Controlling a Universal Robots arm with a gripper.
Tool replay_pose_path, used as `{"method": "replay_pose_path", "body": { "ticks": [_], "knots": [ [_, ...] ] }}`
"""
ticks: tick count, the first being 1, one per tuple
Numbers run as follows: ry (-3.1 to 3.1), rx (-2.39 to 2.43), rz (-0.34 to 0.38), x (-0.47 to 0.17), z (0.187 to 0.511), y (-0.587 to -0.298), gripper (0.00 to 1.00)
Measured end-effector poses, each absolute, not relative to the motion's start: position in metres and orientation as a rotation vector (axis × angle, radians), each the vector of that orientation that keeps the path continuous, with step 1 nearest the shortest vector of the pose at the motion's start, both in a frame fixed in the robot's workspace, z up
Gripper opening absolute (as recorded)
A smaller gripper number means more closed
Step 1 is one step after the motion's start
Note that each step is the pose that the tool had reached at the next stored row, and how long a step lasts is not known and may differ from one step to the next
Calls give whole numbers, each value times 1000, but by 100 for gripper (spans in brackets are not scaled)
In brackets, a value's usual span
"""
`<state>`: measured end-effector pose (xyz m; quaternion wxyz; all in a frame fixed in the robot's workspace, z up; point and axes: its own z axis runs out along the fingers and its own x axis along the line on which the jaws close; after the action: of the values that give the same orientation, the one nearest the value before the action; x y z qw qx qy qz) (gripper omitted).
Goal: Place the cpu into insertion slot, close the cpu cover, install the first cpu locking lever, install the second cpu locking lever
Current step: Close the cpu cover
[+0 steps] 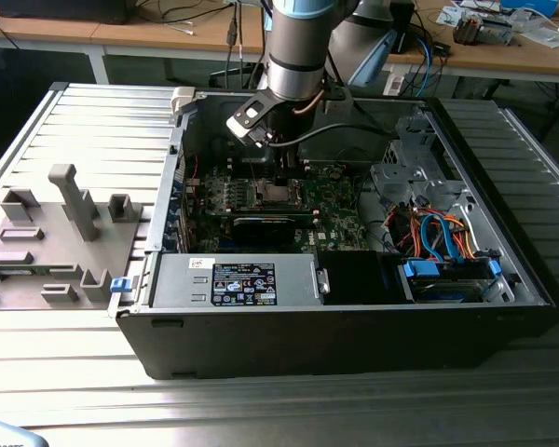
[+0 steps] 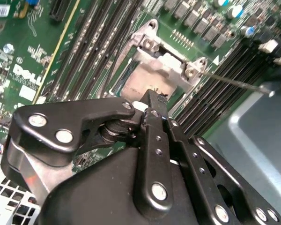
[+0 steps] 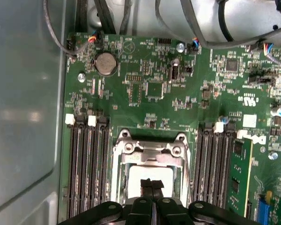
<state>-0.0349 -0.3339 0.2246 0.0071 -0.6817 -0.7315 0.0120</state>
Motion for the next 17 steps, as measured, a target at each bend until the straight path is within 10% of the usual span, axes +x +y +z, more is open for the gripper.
{"method": "replay_pose_path", "body": {
  "ticks": [17],
  "knots": [
    [-2288, -2132, 39, -54, 205, -334, 11]
  ]
}}
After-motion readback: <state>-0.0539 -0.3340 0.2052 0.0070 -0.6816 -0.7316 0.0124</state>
